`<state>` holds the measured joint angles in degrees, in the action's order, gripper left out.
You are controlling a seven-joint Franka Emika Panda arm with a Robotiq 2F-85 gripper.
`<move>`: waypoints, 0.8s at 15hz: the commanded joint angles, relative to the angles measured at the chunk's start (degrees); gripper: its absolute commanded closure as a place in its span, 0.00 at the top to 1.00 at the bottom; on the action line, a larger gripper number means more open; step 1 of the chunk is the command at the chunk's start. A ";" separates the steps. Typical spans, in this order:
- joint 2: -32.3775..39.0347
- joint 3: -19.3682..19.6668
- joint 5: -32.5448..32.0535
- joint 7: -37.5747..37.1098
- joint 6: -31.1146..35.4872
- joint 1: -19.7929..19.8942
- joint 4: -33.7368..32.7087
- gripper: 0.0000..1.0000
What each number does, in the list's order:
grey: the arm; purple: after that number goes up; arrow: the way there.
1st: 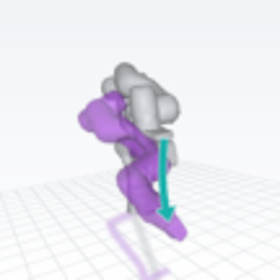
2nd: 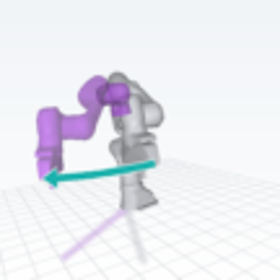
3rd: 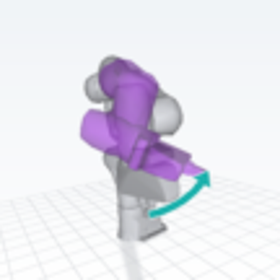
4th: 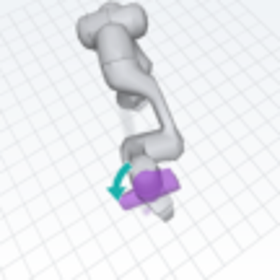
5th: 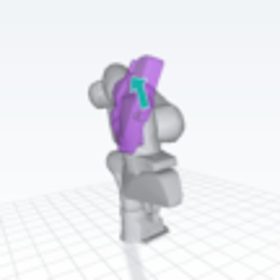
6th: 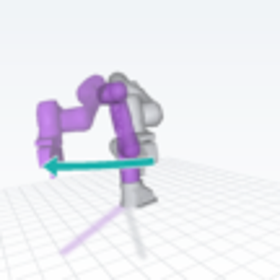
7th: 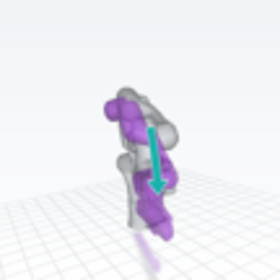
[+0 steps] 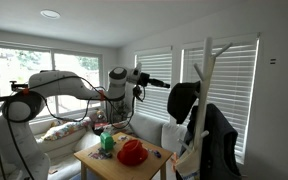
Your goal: Put the hats on the coat rack
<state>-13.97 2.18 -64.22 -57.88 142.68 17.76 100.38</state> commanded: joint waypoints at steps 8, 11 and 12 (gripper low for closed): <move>0.06 1.91 14.90 5.74 1.18 -9.11 2.43 1.00; -0.23 1.92 27.46 12.93 0.57 -11.49 4.90 1.00; -0.50 2.69 31.37 15.51 0.22 -12.91 5.99 1.00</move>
<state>-13.19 3.01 -42.98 -49.19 142.78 7.98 103.30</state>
